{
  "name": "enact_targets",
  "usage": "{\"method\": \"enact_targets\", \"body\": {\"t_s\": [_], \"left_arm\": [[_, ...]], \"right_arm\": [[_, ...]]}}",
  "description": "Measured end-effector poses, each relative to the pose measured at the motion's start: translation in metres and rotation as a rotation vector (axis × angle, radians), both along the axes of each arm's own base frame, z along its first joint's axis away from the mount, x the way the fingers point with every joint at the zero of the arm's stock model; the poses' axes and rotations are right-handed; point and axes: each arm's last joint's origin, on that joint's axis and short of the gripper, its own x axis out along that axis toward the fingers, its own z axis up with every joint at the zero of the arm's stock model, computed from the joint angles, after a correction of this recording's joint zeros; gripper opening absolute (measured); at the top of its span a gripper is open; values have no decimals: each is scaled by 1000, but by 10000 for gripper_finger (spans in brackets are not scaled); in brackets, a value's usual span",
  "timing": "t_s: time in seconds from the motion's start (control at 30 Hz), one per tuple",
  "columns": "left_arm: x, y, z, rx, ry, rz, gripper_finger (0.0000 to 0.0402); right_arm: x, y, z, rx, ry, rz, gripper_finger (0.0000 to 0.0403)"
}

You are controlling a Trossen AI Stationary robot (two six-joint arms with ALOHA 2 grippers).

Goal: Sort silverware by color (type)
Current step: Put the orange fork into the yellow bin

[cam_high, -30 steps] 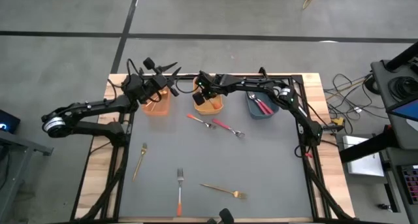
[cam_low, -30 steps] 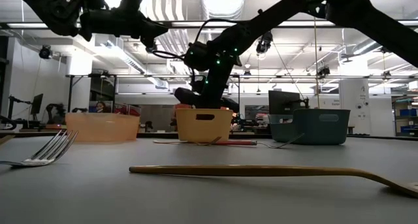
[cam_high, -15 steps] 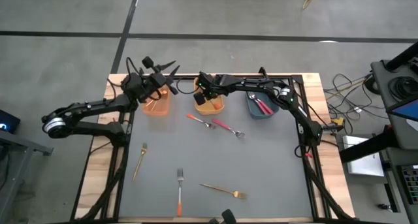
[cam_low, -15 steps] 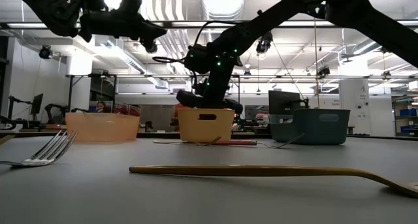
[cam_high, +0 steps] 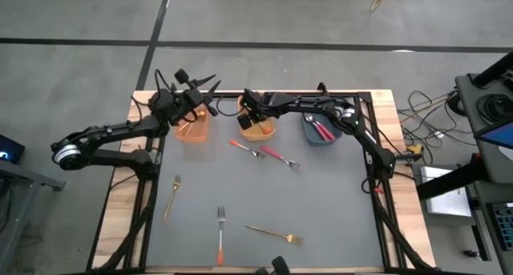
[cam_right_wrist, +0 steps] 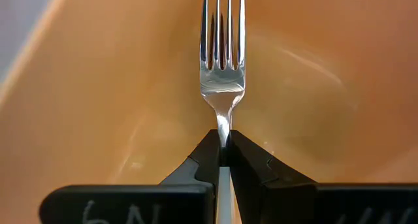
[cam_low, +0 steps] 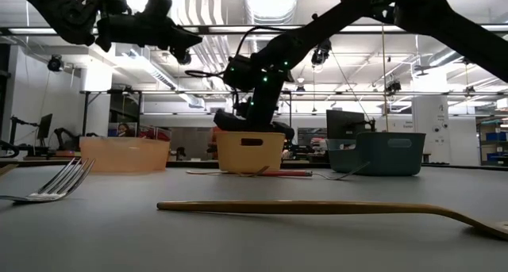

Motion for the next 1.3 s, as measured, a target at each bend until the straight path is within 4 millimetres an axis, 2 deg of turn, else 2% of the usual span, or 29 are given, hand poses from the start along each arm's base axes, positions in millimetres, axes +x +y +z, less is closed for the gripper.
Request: {"method": "enact_targets", "body": {"t_s": [0.13, 1.3], "left_arm": [[-1, 1, 0, -8, -7, -32, 91], [-2, 3, 0, -9, -8, -24, 91]], "right_arm": [[1, -1, -8, 4, 11, 0, 18], [3, -1, -9, 9, -2, -2, 34]]}}
